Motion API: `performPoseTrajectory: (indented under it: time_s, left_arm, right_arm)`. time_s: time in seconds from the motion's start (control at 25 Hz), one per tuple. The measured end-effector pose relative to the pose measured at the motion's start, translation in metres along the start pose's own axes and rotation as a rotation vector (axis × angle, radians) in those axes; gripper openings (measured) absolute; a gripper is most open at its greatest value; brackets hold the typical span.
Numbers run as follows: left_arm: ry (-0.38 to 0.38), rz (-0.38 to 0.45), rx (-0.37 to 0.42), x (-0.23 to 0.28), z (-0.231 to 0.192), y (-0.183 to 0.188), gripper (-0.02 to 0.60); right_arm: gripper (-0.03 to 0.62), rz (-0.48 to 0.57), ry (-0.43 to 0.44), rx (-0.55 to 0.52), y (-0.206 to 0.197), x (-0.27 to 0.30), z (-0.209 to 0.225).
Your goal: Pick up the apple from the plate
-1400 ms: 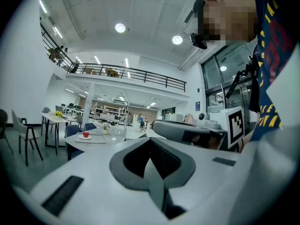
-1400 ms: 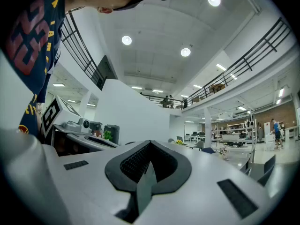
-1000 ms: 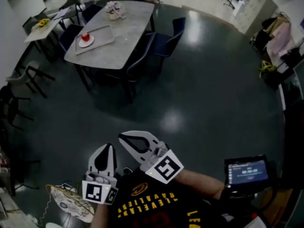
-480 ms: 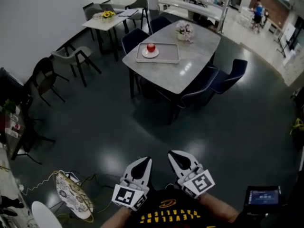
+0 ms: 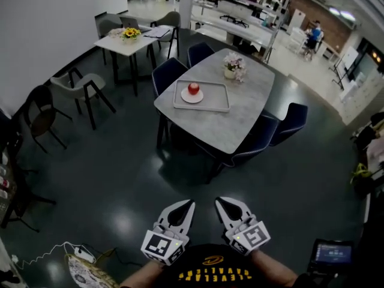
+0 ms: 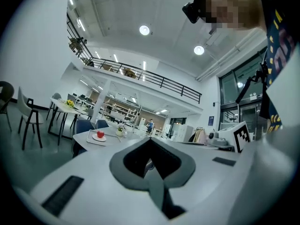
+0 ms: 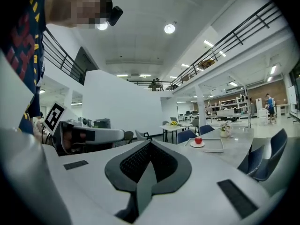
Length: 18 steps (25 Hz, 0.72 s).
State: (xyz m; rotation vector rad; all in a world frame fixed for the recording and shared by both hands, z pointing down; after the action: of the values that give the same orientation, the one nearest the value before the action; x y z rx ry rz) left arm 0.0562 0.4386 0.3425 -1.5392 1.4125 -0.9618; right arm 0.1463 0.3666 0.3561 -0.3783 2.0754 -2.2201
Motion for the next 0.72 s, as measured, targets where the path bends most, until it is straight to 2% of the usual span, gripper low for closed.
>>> performPoseTrajectory:
  time_s: [0.16, 0.36, 0.64, 0.72]
  left_arm:
    - [-0.023, -0.005, -0.029, 0.011, -0.039, 0.008, 0.000]
    - [-0.039, -0.019, -0.054, 0.030, -0.067, 0.008, 0.000]
    - [0.032, -0.083, 0.000, 0.068, -0.115, 0.017, 0.002]
    - [0.054, -0.085, 0.010, 0.084, -0.132, 0.023, 0.000]
  right_arm:
    - [0.006, -0.023, -0.048, -0.014, 0.002, 0.035, 0.004]
    - [0.006, -0.038, -0.107, 0.004, 0.000, 0.063, 0.025]
    - [0.006, -0.038, -0.073, 0.121, -0.014, 0.130, 0.067]
    - [0.006, -0.021, -0.038, 0.146, -0.010, 0.160, 0.085]
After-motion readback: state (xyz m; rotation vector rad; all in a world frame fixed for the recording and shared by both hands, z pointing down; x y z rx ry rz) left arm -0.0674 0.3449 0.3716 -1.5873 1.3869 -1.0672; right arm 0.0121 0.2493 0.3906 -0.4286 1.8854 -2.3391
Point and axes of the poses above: the fingertips, and each gripper's own axes: x forward along the fingers, z to its right, y out of its top, the point moved 3 cm from there along -x, backward along the fingers, and after that the axes turned 2 degrees about -x, right-handed, at the moved point
